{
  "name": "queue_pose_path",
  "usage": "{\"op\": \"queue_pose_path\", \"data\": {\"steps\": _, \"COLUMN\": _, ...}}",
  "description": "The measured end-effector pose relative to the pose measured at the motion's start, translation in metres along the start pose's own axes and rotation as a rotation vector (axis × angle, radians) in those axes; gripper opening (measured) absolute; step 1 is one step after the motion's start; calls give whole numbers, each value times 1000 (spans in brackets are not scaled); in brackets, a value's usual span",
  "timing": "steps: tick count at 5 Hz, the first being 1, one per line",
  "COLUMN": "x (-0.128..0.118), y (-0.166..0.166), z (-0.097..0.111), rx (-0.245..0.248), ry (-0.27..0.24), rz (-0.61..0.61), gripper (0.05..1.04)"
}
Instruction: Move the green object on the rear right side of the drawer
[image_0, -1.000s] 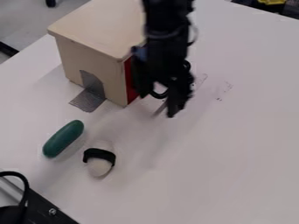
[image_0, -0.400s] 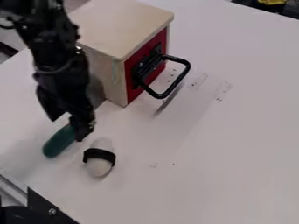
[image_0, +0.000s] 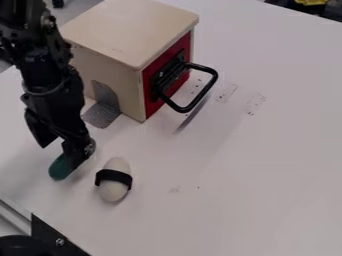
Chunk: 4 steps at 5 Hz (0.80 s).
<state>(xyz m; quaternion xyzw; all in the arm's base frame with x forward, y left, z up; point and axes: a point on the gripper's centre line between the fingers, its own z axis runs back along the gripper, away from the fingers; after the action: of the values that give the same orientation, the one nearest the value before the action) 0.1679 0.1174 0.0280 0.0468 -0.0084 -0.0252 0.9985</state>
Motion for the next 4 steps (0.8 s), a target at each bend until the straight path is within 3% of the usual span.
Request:
{"op": "queue_pose_path", "data": {"steps": 2, "x": -6, "y": 0, "z": -28, "rx": 21, "ry": 70, "rz": -9, "gripper": 965}}
{"op": "queue_pose_path", "data": {"steps": 4, "x": -11, "y": -7, "z": -21, "rx": 6, "ry": 37, "rz": 12, "gripper": 468}}
